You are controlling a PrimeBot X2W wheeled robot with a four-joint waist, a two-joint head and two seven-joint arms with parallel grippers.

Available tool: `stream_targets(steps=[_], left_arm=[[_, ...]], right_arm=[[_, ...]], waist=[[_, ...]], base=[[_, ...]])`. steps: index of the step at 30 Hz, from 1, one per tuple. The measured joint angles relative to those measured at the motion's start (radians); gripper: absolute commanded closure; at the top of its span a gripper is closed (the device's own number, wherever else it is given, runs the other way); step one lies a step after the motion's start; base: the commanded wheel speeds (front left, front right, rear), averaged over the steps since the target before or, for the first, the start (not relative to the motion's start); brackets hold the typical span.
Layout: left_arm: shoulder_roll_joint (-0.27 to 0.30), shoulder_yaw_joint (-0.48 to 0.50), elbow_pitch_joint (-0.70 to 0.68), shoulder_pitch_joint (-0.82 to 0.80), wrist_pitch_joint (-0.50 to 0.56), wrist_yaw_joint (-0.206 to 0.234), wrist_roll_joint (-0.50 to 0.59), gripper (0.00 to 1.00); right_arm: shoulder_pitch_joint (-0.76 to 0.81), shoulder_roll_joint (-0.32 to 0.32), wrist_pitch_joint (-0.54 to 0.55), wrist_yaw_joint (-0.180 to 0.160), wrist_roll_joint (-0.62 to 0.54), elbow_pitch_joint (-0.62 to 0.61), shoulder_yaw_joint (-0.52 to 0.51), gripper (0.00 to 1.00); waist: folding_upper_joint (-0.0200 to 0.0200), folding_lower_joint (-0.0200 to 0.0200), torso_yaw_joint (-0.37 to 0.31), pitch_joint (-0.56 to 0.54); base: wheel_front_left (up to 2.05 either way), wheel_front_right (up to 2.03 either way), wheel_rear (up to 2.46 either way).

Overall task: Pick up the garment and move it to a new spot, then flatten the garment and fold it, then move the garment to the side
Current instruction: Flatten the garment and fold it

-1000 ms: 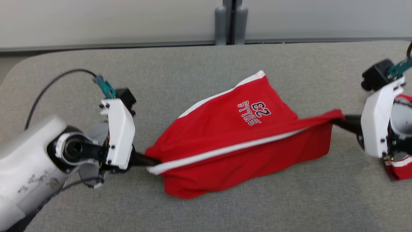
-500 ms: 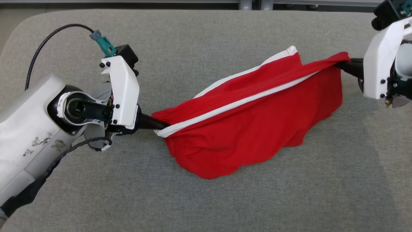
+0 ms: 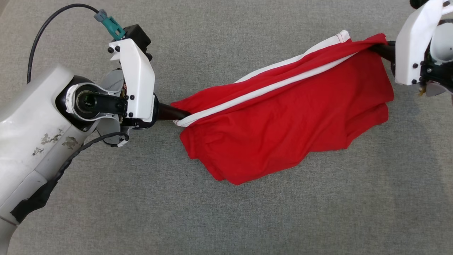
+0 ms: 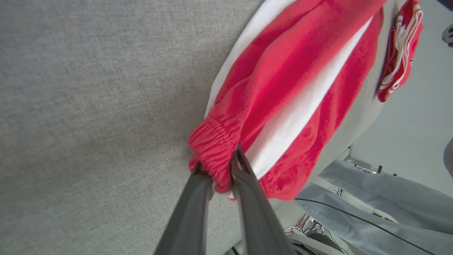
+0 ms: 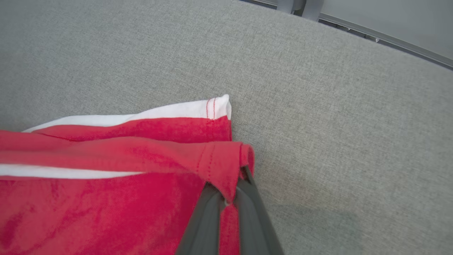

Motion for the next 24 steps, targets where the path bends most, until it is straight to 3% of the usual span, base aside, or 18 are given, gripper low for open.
stream_targets(steps=[1,11,14,18,24], left_arm=[[-0.004,-0.002,0.008,0.000,-0.001,-0.002,0.002,0.00],[-0.004,0.006,0.057,0.010,-0.037,-0.040,0.013,0.00],[0.026,0.016,0.060,0.041,-0.071,-0.062,0.016,0.00],[0.076,0.045,0.033,0.087,-0.202,-0.104,0.058,0.00],[0.120,0.107,-0.035,0.196,-0.554,-0.113,0.182,0.00]], right_arm=[[-0.001,0.005,-0.006,0.000,0.001,0.012,0.008,0.00],[0.017,0.014,-0.157,0.000,0.057,0.050,0.070,0.00],[0.060,0.013,-0.231,0.000,0.090,0.032,0.087,0.00],[0.121,0.010,-0.399,0.000,0.117,-0.017,0.106,0.00],[0.228,-0.012,-0.657,0.000,0.122,-0.018,0.110,0.00]], waist=[[0.0000,0.0000,0.001,0.002],[0.0000,0.0000,-0.006,-0.066],[0.0000,0.0000,-0.011,-0.112],[0.0000,0.0000,-0.020,-0.176],[0.0000,0.0000,-0.034,-0.261]], base=[[0.00,0.00,0.00],[0.00,0.00,0.00],[0.00,0.00,0.00],[0.00,0.00,0.00],[0.00,0.00,0.00]])
